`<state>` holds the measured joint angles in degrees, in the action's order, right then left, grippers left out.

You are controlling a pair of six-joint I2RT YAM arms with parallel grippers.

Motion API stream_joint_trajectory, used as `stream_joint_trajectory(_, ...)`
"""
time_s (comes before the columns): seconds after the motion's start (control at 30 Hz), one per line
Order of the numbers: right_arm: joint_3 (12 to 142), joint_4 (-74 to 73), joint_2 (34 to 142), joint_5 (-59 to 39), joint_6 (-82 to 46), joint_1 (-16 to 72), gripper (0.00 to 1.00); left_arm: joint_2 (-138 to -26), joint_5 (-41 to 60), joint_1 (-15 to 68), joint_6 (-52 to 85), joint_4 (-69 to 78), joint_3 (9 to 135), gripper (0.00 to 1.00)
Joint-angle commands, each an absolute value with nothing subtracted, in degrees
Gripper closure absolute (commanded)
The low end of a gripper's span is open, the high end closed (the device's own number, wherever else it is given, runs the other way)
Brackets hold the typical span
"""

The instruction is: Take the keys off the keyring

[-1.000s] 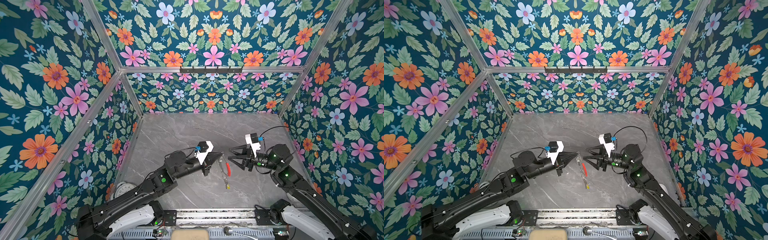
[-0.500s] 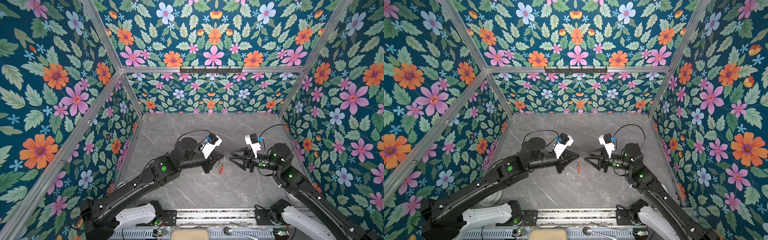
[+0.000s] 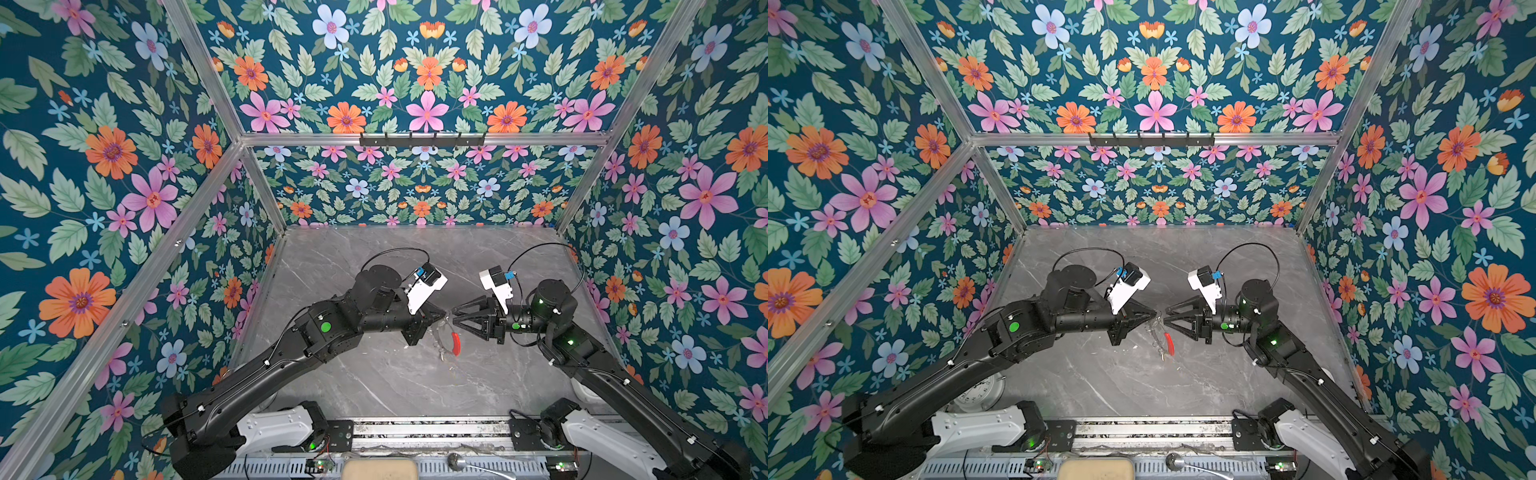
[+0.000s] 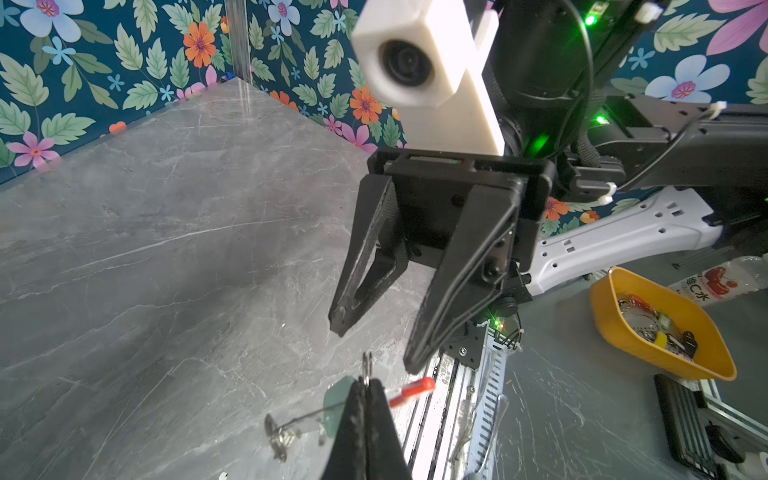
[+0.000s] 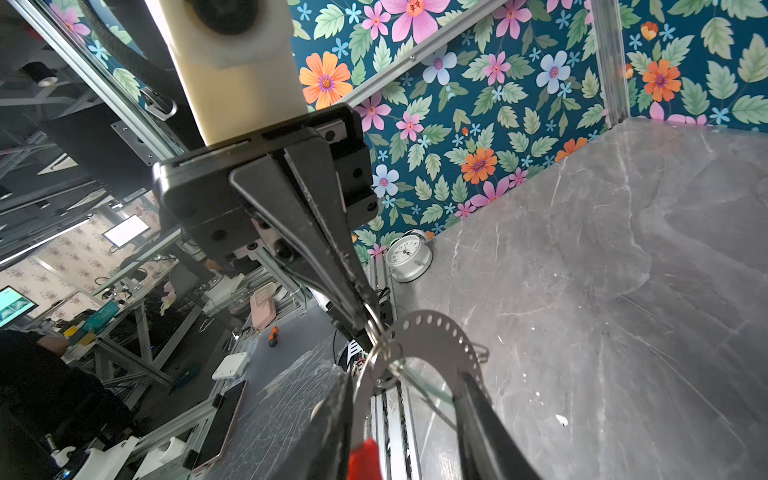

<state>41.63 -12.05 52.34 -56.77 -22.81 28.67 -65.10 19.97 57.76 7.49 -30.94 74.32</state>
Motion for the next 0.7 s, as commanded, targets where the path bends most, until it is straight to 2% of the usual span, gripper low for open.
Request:
stream_joint_trajectory(0.0,42.47,-15.63,53.39,-59.15,-24.35,29.12,0.61,-65.22,20.96,57.74,6.59,-30.72,74.76,1.0)
stream_joint_trajectory(0.4,43.86,-15.47,55.46,-59.15,-23.03,31.04,0.77,-65.61,21.34,57.81,5.45,-30.94,74.97,1.0)
stream_joint_trajectory(0.47,43.86,-15.34,55.37,-59.16,-22.89,31.05,0.82,-65.55,21.31,57.78,5.32,-30.94,74.97,1.0)
stream_joint_trajectory(0.6,43.65,-15.76,55.37,-59.1,-23.01,31.11,1.0,-65.78,20.96,57.79,5.52,-30.64,75.01,1.0)
stream_joint_trajectory(0.67,43.5,-16.44,55.28,-58.85,-23.36,31.08,1.0,-65.75,20.84,57.8,6.05,-29.66,74.8,1.0)
